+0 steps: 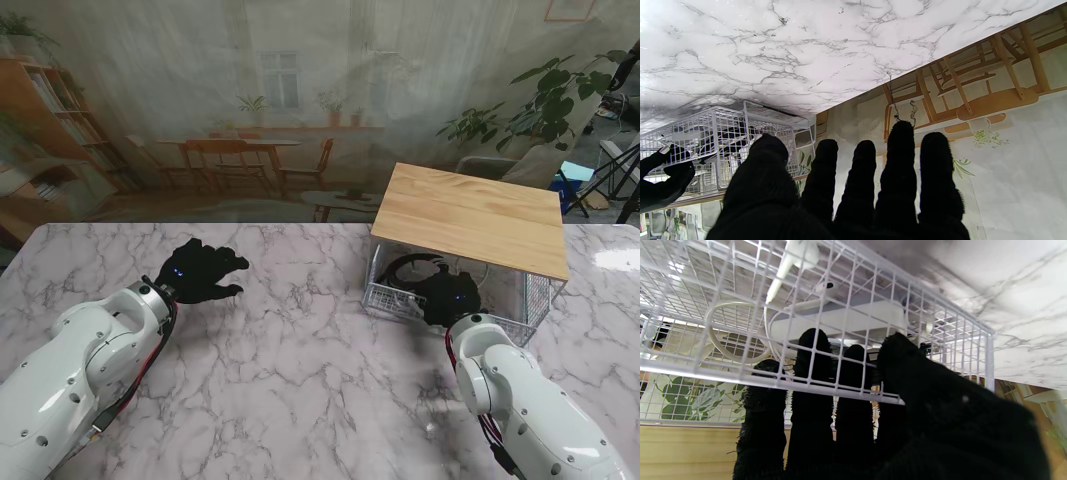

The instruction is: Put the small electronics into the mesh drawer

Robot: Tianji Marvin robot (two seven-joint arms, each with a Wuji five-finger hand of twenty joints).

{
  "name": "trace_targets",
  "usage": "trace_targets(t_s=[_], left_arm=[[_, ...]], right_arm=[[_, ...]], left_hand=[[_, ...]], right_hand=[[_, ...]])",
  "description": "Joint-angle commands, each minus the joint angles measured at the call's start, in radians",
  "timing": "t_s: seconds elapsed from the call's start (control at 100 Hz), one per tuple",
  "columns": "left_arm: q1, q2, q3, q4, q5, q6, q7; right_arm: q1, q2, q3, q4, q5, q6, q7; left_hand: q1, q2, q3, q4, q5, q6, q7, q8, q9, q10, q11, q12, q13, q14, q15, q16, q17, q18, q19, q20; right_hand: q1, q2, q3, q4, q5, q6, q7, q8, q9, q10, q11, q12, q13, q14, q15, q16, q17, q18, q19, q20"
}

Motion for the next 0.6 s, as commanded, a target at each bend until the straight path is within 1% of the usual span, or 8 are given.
trace_targets(t_s=[0.0, 0.27, 0.4, 0.59], left_arm=[[-0.004, 0.001, 0.005, 0.005, 0.0, -0.001, -0.017], [-0.006, 0.002, 0.008, 0.008, -0.001, -0.003, -0.019], [-0.007, 0.002, 0.009, 0.009, -0.001, -0.004, -0.019], [-0.009, 0.002, 0.011, 0.011, -0.002, -0.006, -0.02]], right_arm=[[0.011, 0.007, -0.001, 0.053, 0.015, 0.016, 0.009], [0.055, 0.005, -0.02, 0.108, 0.028, 0.022, -0.016], [0.08, 0.005, -0.037, 0.145, 0.04, 0.022, -0.024], [0.116, 0.004, -0.063, 0.197, 0.05, 0.022, -0.054]], left_hand=[[-0.022, 0.054, -0.019, 0.014, 0.016, 0.011, 0.01, 0.001, -0.038, 0.017, -0.016, -0.011, -0.019, 0.016, -0.011, 0.004, -0.014, -0.01, 0.015, 0.017], [-0.02, 0.054, -0.018, 0.015, 0.018, 0.012, 0.012, 0.002, -0.039, 0.018, -0.016, -0.011, -0.019, 0.016, -0.01, 0.004, -0.014, -0.009, 0.015, 0.017], [-0.023, 0.054, -0.019, 0.014, 0.022, 0.011, 0.014, 0.002, -0.038, 0.019, -0.016, -0.011, -0.019, 0.016, -0.011, 0.004, -0.015, -0.008, 0.015, 0.017], [-0.021, 0.054, -0.018, 0.014, 0.024, 0.01, 0.016, 0.002, -0.038, 0.018, -0.016, -0.011, -0.019, 0.015, -0.011, 0.004, -0.014, -0.009, 0.015, 0.017]], right_hand=[[0.129, 0.111, 0.099, 0.072, 0.096, -0.201, 0.119, 0.02, -0.005, -0.021, -0.022, -0.005, -0.01, -0.013, -0.032, -0.01, -0.01, -0.021, -0.008, -0.006], [0.13, 0.124, 0.078, 0.075, 0.08, -0.208, 0.11, 0.003, -0.017, -0.024, -0.043, -0.026, -0.027, -0.022, -0.065, -0.025, -0.02, -0.029, -0.027, -0.014], [0.128, 0.135, 0.062, 0.081, 0.07, -0.213, 0.098, -0.021, -0.017, -0.035, -0.073, -0.055, -0.031, -0.033, -0.114, -0.049, -0.028, -0.038, -0.045, -0.023], [0.126, 0.144, 0.053, 0.084, 0.066, -0.216, 0.1, -0.031, -0.003, -0.049, -0.075, -0.064, -0.015, -0.042, -0.128, -0.057, -0.017, -0.048, -0.052, -0.028]])
